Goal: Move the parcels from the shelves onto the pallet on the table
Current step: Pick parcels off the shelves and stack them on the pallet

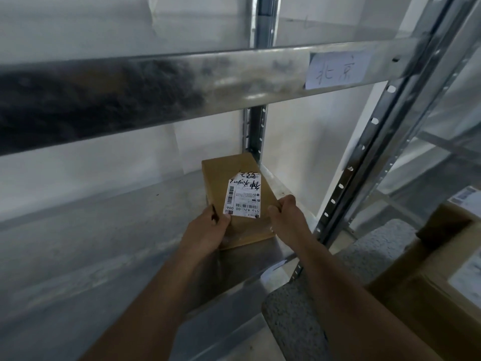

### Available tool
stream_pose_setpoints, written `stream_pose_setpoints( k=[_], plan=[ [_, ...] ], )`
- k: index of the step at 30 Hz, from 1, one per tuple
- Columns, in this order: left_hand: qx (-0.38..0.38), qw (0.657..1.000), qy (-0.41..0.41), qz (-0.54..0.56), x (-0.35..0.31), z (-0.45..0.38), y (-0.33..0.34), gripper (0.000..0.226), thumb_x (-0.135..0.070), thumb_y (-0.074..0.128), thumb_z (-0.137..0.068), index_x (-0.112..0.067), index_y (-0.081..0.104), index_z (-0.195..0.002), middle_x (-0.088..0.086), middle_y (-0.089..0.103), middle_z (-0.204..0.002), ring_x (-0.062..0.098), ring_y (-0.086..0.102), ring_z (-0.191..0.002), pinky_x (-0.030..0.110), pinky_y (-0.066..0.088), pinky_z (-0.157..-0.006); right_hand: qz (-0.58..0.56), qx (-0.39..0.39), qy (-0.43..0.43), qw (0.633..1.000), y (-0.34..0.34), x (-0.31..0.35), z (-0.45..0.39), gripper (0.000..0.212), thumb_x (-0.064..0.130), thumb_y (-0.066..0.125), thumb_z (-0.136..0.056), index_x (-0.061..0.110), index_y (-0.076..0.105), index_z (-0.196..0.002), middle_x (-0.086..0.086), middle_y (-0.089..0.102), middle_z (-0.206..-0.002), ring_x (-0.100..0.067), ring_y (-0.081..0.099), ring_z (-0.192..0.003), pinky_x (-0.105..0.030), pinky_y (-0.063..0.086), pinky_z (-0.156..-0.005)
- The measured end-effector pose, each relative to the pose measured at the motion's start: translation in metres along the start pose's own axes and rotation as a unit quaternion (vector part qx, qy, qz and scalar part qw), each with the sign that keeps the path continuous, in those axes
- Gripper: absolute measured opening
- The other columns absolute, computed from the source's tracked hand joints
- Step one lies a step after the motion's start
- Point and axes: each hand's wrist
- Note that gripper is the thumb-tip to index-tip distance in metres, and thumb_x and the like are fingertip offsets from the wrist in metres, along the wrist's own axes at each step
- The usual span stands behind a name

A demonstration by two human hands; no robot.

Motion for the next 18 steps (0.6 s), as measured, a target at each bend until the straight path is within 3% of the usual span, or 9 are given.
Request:
stream_pose_setpoints(
  k=[2,4,6,10,12,15,18],
  plan=[
    [0.007,1.000,0.004,0.030,0.004,0.005,-0.003,0.049,-0.041,0.044,-0.096,-0.027,0.034,-0.142,0.001,0.046,-0.143,0.022,0.046,-0.127,0.037,0.036,-0.103,-0.039,0.017,0.016,0.999,-0.002,0.000,0.006,0.013,0.017,0.045,-0.095,0.011,0.037,-0.103,-0.001,0.054,-0.081,-0.009,0.051,-0.062,-0.025,0.045,-0.054],
    [0.014,0.998,0.016,0.053,0.007,0.012,-0.005,0.049,-0.039,0.046,-0.096,-0.030,0.033,-0.143,-0.001,0.046,-0.143,0.021,0.046,-0.127,0.039,0.036,-0.104,-0.085,0.020,0.029,0.996,-0.002,-0.002,0.013,0.020,0.014,0.049,-0.093,0.010,0.041,-0.111,0.000,0.057,-0.085,-0.009,0.053,-0.066,-0.030,0.052,-0.067],
    [0.018,0.998,0.025,0.060,0.009,0.020,-0.004,0.051,-0.037,0.046,-0.096,-0.032,0.030,-0.144,-0.003,0.045,-0.143,0.020,0.046,-0.127,0.039,0.035,-0.104,-0.103,0.019,0.026,0.994,0.001,-0.005,0.023,0.036,0.013,0.048,-0.092,0.012,0.041,-0.127,-0.003,0.062,-0.100,-0.014,0.060,-0.078,-0.035,0.054,-0.078],
    [0.017,0.994,0.054,0.089,0.015,0.031,-0.002,0.053,-0.031,0.049,-0.096,-0.033,0.027,-0.145,-0.003,0.047,-0.142,0.019,0.046,-0.127,0.041,0.036,-0.106,-0.098,0.010,-0.004,0.995,0.010,-0.010,0.044,0.056,0.018,0.046,-0.088,0.018,0.033,-0.142,-0.004,0.060,-0.120,-0.017,0.063,-0.090,-0.039,0.056,-0.079],
    [0.019,0.992,0.063,0.110,0.020,0.038,-0.004,0.055,-0.025,0.050,-0.096,-0.032,0.027,-0.145,-0.003,0.047,-0.141,0.019,0.047,-0.126,0.041,0.037,-0.104,-0.135,-0.002,-0.005,0.991,0.012,-0.012,0.058,0.058,0.015,0.048,-0.087,0.019,0.033,-0.143,-0.004,0.060,-0.118,-0.017,0.064,-0.092,-0.046,0.056,-0.083],
    [0.018,0.989,0.082,0.123,0.031,0.054,-0.007,0.053,-0.026,0.050,-0.095,-0.036,0.029,-0.143,-0.007,0.047,-0.140,0.016,0.049,-0.122,0.040,0.039,-0.102,-0.145,-0.025,-0.021,0.989,0.015,-0.011,0.082,0.055,0.010,0.049,-0.091,0.020,0.034,-0.142,-0.003,0.059,-0.118,-0.015,0.063,-0.095,-0.045,0.055,-0.086],
    [0.021,0.984,0.102,0.146,0.044,0.073,-0.011,0.054,-0.023,0.051,-0.095,-0.039,0.030,-0.142,-0.015,0.048,-0.133,0.004,0.049,-0.108,0.030,0.038,-0.095,-0.138,-0.049,-0.032,0.989,0.020,-0.011,0.112,0.056,0.012,0.050,-0.091,0.023,0.033,-0.143,-0.002,0.059,-0.122,-0.015,0.061,-0.102,-0.042,0.053,-0.090]
  ],
)
Point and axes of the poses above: each hand's wrist, its own z-axis away from the middle knuckle, its own y-axis out of the palm, x = y × z
